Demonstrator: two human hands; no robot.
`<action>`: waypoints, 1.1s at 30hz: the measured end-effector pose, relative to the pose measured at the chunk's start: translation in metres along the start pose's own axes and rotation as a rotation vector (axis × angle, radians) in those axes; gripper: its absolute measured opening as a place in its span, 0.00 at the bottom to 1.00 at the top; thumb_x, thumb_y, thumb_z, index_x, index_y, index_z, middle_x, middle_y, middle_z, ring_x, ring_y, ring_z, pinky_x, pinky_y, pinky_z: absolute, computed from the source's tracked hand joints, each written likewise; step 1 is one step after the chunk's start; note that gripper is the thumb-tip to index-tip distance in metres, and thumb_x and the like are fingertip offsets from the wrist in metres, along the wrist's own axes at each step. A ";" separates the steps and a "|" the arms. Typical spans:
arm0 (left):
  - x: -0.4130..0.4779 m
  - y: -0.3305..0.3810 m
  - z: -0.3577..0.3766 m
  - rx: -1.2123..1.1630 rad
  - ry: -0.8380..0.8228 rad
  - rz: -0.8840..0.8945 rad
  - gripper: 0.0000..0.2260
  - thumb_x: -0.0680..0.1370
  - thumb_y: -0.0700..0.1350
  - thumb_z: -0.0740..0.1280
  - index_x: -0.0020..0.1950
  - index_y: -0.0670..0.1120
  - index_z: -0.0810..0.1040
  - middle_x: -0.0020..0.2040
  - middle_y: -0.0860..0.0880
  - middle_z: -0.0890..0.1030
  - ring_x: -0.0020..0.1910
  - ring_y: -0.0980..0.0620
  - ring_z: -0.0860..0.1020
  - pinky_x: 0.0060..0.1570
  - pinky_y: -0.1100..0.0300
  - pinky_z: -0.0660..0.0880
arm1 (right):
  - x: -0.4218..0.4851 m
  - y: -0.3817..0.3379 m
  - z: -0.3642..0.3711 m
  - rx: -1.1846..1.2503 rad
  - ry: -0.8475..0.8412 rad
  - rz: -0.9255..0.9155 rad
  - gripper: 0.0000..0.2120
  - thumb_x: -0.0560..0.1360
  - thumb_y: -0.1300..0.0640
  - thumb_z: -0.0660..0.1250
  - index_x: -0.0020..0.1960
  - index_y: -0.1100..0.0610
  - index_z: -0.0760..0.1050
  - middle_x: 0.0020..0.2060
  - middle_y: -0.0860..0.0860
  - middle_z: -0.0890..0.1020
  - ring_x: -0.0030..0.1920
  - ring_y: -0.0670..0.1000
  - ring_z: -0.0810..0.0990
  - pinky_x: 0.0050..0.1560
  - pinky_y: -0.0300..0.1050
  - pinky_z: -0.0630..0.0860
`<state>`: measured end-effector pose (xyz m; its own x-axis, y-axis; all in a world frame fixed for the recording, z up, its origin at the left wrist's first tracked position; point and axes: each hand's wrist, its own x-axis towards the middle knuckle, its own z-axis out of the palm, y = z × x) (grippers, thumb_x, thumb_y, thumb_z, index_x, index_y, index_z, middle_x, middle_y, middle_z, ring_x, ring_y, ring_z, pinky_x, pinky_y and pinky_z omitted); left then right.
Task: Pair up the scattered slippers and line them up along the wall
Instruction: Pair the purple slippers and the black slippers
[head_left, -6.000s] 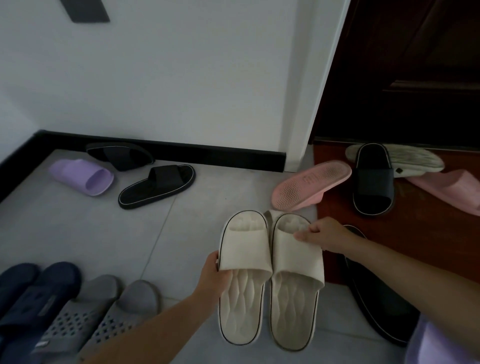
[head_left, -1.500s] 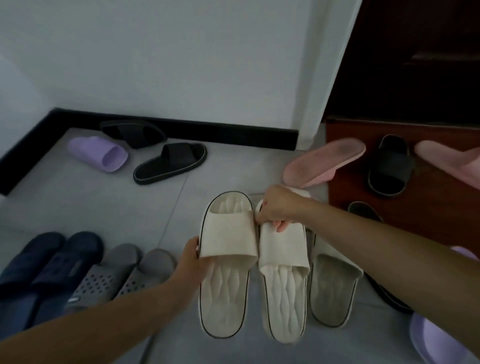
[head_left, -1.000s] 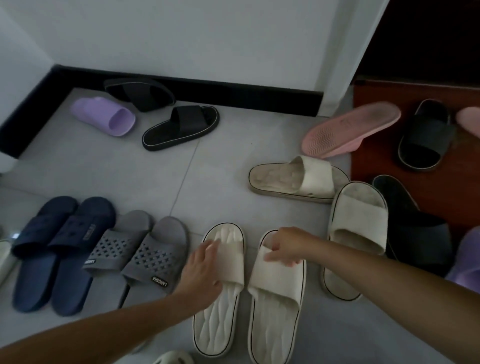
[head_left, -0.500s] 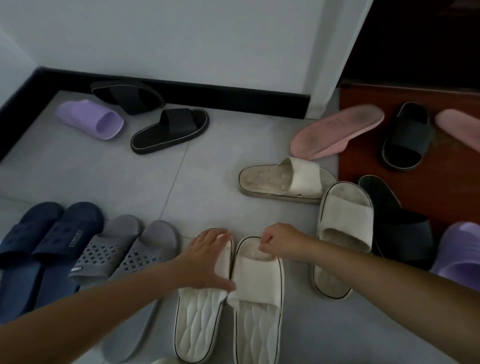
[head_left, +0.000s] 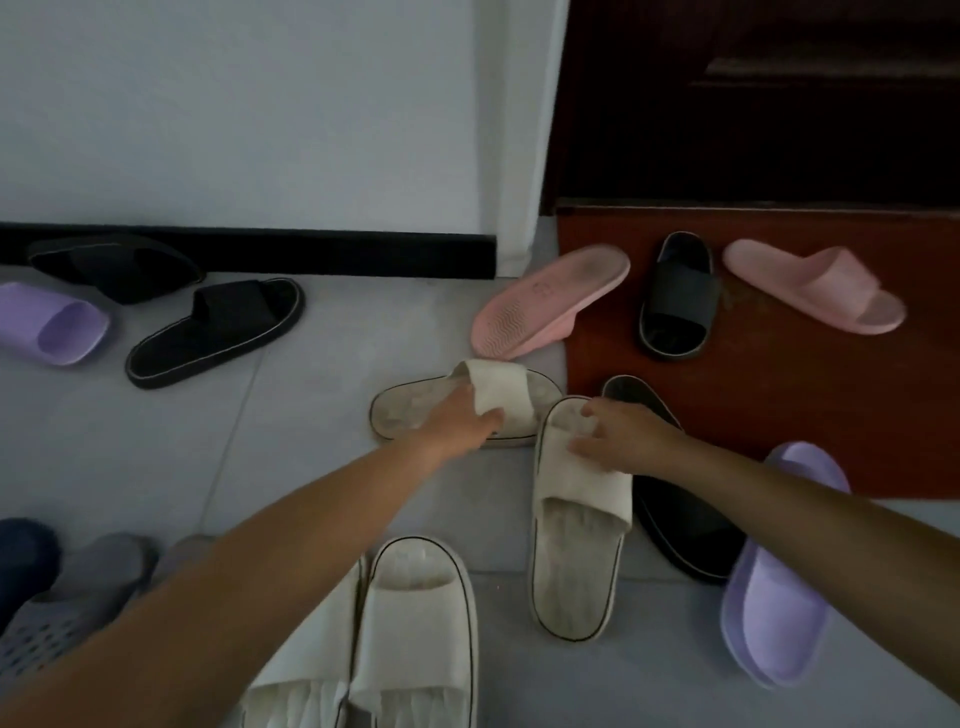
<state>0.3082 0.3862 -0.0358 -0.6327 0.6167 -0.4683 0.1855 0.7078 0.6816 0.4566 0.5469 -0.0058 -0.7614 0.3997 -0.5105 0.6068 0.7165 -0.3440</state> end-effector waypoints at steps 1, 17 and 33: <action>0.002 0.003 0.006 -0.098 0.037 -0.061 0.21 0.77 0.46 0.66 0.68 0.39 0.69 0.64 0.42 0.76 0.63 0.43 0.75 0.62 0.57 0.71 | 0.000 0.000 0.004 0.004 -0.040 -0.011 0.27 0.73 0.42 0.66 0.66 0.56 0.70 0.60 0.53 0.77 0.57 0.54 0.77 0.49 0.42 0.71; -0.145 0.054 0.085 -1.259 -0.060 -0.596 0.04 0.73 0.33 0.68 0.41 0.40 0.75 0.30 0.44 0.79 0.32 0.49 0.79 0.29 0.60 0.79 | -0.096 0.070 0.001 0.303 -0.011 -0.045 0.23 0.75 0.42 0.63 0.28 0.55 0.64 0.23 0.48 0.65 0.25 0.47 0.65 0.31 0.42 0.63; -0.230 0.019 0.141 -1.102 -0.047 -0.878 0.11 0.82 0.45 0.57 0.56 0.37 0.71 0.53 0.37 0.80 0.42 0.44 0.79 0.38 0.55 0.72 | -0.120 0.054 0.078 -0.115 -0.360 -0.171 0.23 0.76 0.39 0.58 0.28 0.52 0.64 0.28 0.47 0.68 0.36 0.51 0.72 0.37 0.44 0.66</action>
<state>0.5632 0.3061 0.0062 -0.2037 0.1479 -0.9678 -0.9399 0.2472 0.2356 0.5991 0.4929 -0.0248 -0.7079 0.0587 -0.7038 0.4338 0.8225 -0.3677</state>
